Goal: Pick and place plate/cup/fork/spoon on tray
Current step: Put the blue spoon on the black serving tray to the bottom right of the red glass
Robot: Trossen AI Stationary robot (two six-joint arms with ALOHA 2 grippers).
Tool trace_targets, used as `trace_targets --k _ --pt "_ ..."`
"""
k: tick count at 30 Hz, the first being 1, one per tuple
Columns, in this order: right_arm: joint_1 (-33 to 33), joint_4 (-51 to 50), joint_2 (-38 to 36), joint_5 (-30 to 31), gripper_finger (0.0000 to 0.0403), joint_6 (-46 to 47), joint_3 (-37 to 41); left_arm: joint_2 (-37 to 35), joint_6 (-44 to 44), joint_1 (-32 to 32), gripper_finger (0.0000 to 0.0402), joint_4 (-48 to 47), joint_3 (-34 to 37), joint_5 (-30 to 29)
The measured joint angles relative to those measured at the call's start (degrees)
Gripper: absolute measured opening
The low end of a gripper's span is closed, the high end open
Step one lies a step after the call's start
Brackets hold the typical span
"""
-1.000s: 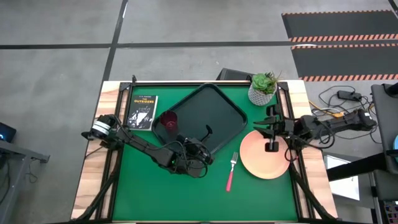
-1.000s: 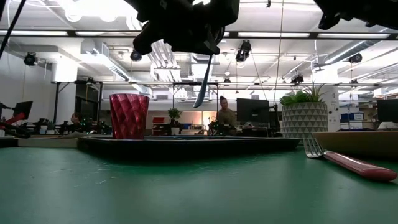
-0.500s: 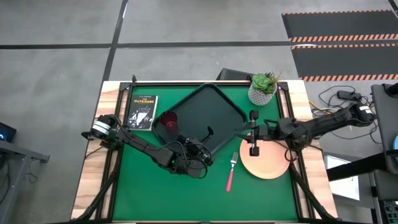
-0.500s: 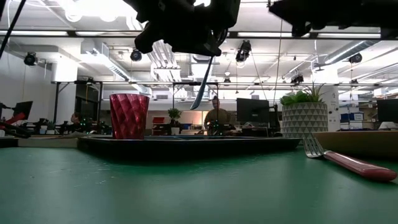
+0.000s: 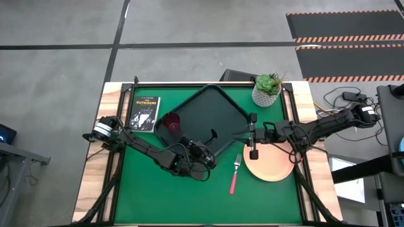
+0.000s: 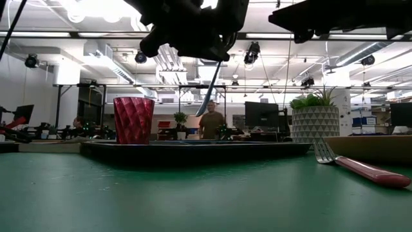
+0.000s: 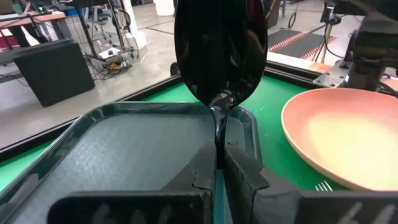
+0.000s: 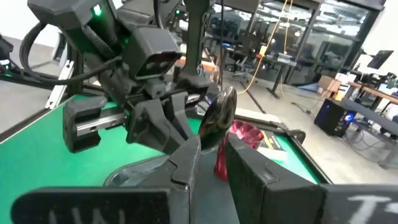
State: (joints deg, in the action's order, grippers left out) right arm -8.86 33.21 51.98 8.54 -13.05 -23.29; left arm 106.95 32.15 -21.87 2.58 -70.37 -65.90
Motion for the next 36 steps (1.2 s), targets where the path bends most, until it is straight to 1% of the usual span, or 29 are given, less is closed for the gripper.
trace_targets --k 8,10,13,21,24,27,29,33,36 --pt "0.0 -0.2 0.0 0.0 0.0064 0.0 0.0 0.0 0.0 0.0 0.0001 -0.4 0.1 0.0" --pt "0.0 -0.2 0.0 0.0 0.007 0.3 0.0 0.0 0.0 0.0 0.0001 -1.3 0.1 0.0" --pt "0.0 0.0 0.0 0.0 0.0092 1.9 0.0 0.0 0.0 0.1 0.0001 -2.1 0.1 -0.1" --pt "-0.2 0.2 1.2 0.0 0.0178 2.8 -1.5 0.0 -4.3 1.1 0.0001 -1.8 0.2 -0.4" --pt "-0.2 0.3 3.3 1.3 0.02 3.2 -3.2 0.0 -4.5 1.6 0.0001 -1.6 0.2 -0.6" --pt "-0.1 0.7 6.0 4.3 0.0211 5.3 -5.3 0.0 -4.4 2.0 0.0001 -1.5 0.1 -0.6" --pt "-0.1 0.6 8.2 6.4 0.0214 6.5 -6.5 0.0 -4.4 2.2 0.0001 -1.5 0.1 -0.6" --pt "-0.1 0.7 13.1 7.8 0.0215 8.5 -8.9 0.0 -4.2 2.3 0.0001 -1.2 0.1 -0.6" --pt "-0.1 1.4 17.0 11.9 0.0215 9.0 -10.9 0.0 -4.1 2.4 0.0001 0.0 0.0 -0.6"
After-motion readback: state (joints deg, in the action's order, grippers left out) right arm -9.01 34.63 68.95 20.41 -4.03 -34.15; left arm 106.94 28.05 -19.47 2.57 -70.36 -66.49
